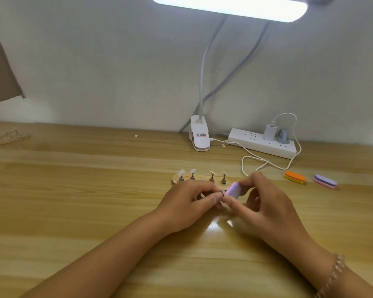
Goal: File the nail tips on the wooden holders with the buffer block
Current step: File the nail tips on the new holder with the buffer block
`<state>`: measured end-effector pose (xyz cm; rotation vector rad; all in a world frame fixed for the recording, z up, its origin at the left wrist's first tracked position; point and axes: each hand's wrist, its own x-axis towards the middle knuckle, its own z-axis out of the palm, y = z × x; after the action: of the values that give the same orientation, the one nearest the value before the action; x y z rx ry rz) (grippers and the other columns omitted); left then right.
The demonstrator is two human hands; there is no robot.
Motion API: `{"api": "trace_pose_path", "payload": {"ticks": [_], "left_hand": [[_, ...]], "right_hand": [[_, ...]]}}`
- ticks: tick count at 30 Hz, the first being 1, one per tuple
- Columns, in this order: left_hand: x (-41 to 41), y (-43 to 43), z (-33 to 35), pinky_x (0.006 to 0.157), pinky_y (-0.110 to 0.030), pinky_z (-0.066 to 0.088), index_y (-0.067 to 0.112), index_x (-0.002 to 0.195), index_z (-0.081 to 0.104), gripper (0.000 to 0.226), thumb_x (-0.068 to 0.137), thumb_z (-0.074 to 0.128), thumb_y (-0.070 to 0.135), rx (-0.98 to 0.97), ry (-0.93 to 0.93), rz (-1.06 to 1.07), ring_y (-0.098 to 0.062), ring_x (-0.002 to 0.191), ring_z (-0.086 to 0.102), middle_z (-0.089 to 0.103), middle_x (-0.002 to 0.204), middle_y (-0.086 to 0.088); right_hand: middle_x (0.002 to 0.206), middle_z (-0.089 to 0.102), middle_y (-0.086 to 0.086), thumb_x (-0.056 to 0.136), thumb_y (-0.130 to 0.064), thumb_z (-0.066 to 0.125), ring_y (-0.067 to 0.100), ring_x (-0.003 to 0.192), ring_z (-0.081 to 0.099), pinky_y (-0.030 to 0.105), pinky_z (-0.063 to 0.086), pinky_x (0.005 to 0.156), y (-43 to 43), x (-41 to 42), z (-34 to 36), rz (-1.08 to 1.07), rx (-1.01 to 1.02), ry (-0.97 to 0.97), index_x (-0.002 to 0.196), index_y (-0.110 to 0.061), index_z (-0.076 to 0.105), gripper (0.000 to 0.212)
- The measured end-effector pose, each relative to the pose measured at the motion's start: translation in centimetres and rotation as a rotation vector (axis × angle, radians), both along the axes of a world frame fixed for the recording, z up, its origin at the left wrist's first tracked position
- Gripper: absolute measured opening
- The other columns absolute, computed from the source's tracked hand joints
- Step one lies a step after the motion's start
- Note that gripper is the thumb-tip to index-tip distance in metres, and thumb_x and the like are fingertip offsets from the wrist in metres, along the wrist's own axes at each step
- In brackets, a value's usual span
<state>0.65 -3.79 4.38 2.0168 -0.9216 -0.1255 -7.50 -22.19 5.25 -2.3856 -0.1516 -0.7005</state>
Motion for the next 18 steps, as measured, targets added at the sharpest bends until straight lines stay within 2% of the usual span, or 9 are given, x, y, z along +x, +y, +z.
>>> {"api": "trace_pose_path", "payload": {"ticks": [3, 7, 10, 12, 15, 18], "left_hand": [[-0.1, 0.0, 0.1, 0.065, -0.017, 0.038, 0.031, 0.097, 0.073, 0.017, 0.100, 0.057, 0.026, 0.000, 0.018, -0.012, 0.007, 0.069, 0.056, 0.070, 0.081, 0.021], [0.1, 0.1, 0.1, 0.067, -0.029, 0.043, 0.031, 0.100, 0.073, 0.018, 0.100, 0.056, 0.025, 0.037, -0.008, -0.003, 0.000, 0.069, 0.054, 0.068, 0.084, 0.018], [0.1, 0.1, 0.0, 0.071, -0.031, 0.046, 0.031, 0.098, 0.072, 0.018, 0.099, 0.056, 0.025, 0.054, 0.000, -0.008, -0.003, 0.074, 0.058, 0.068, 0.084, 0.019], [0.1, 0.1, -0.1, 0.071, -0.030, 0.046, 0.032, 0.098, 0.072, 0.017, 0.099, 0.056, 0.026, 0.067, -0.002, -0.008, 0.000, 0.075, 0.059, 0.068, 0.085, 0.022], [0.1, 0.1, -0.3, 0.066, -0.026, 0.039, 0.034, 0.099, 0.072, 0.018, 0.098, 0.056, 0.026, 0.078, -0.036, -0.003, 0.002, 0.073, 0.056, 0.065, 0.082, 0.026], [0.1, 0.1, -0.2, 0.067, -0.023, 0.038, 0.039, 0.098, 0.071, 0.018, 0.098, 0.057, 0.028, 0.080, -0.054, -0.006, 0.002, 0.077, 0.057, 0.065, 0.083, 0.027]], "right_hand": [[0.084, 0.059, -0.019, 0.074, -0.049, 0.070, 0.013, 0.066, 0.056, 0.030, 0.046, 0.060, -0.4, 0.1, 0.1, -0.057, 0.062, -0.041, 0.088, -0.032, 0.053, 0.028], [0.086, 0.056, -0.023, 0.074, -0.056, 0.068, 0.005, 0.068, 0.058, 0.020, 0.042, 0.054, 0.8, -0.7, -0.1, 0.088, -0.121, 0.029, 0.093, -0.033, 0.052, 0.034], [0.083, 0.056, -0.023, 0.074, -0.055, 0.071, 0.009, 0.068, 0.058, 0.020, 0.038, 0.056, 0.0, -0.1, 0.0, 0.000, -0.042, 0.032, 0.090, -0.032, 0.054, 0.033], [0.082, 0.055, -0.027, 0.074, -0.055, 0.070, 0.011, 0.067, 0.056, 0.018, 0.037, 0.056, -0.2, 0.0, -0.1, -0.031, -0.044, 0.002, 0.090, -0.031, 0.053, 0.033], [0.084, 0.053, -0.030, 0.076, -0.057, 0.068, 0.007, 0.062, 0.054, 0.015, 0.039, 0.053, 0.5, -0.5, -0.2, 0.080, -0.119, -0.004, 0.091, -0.034, 0.052, 0.032], [0.086, 0.062, -0.018, 0.075, -0.055, 0.070, 0.015, 0.062, 0.055, 0.026, 0.044, 0.056, 0.0, -0.1, -0.2, 0.059, -0.012, 0.034, 0.090, -0.033, 0.057, 0.030]]}}
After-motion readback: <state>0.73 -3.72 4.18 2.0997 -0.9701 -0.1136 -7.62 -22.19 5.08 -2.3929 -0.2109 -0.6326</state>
